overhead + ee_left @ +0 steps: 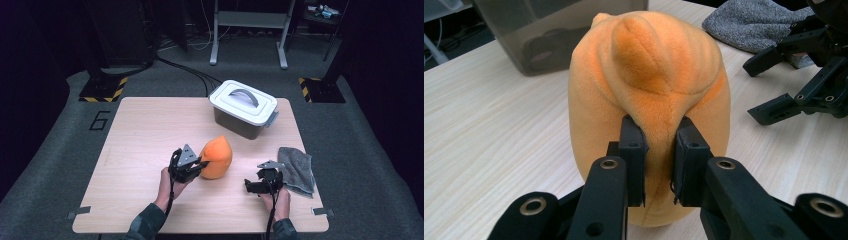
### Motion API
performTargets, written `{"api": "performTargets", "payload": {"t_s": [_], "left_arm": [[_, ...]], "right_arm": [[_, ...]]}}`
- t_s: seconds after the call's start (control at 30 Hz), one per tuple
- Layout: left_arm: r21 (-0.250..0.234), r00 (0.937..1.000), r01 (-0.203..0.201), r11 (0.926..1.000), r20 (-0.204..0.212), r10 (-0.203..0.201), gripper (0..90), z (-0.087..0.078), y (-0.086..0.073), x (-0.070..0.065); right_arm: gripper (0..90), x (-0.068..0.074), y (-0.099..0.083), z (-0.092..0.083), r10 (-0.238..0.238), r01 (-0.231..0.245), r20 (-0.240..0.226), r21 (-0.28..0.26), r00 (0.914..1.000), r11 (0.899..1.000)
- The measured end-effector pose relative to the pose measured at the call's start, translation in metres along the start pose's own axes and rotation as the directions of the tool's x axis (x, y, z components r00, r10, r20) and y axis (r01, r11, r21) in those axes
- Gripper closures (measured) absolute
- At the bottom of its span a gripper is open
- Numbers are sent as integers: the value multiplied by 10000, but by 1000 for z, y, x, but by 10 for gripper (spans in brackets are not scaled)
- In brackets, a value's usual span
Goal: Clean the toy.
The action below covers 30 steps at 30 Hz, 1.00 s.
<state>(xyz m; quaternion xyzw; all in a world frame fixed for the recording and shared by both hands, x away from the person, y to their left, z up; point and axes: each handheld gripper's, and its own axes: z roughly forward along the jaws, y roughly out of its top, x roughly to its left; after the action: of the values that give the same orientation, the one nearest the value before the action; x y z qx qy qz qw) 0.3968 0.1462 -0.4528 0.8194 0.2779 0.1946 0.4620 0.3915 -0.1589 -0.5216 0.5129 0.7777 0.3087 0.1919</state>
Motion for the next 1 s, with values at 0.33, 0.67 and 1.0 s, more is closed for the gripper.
{"api": "performTargets", "payload": {"t_s": [0.33,0.67,1.0], "left_arm": [[-20,10000,-22,10000,-46,22,781,-17,9,11],[39,9995,108,9999,-297,-107,779,-44,8,29],[27,9963,387,9992,-766,-384,779,-73,-2,48]], "right_arm": [[68,-2,-6,2,-212,212,18,-515,9998,9984],[65,-3,-8,2,-202,205,48,-659,9998,9976],[66,-2,-9,1,-187,193,97,-629,9998,9978]]}}
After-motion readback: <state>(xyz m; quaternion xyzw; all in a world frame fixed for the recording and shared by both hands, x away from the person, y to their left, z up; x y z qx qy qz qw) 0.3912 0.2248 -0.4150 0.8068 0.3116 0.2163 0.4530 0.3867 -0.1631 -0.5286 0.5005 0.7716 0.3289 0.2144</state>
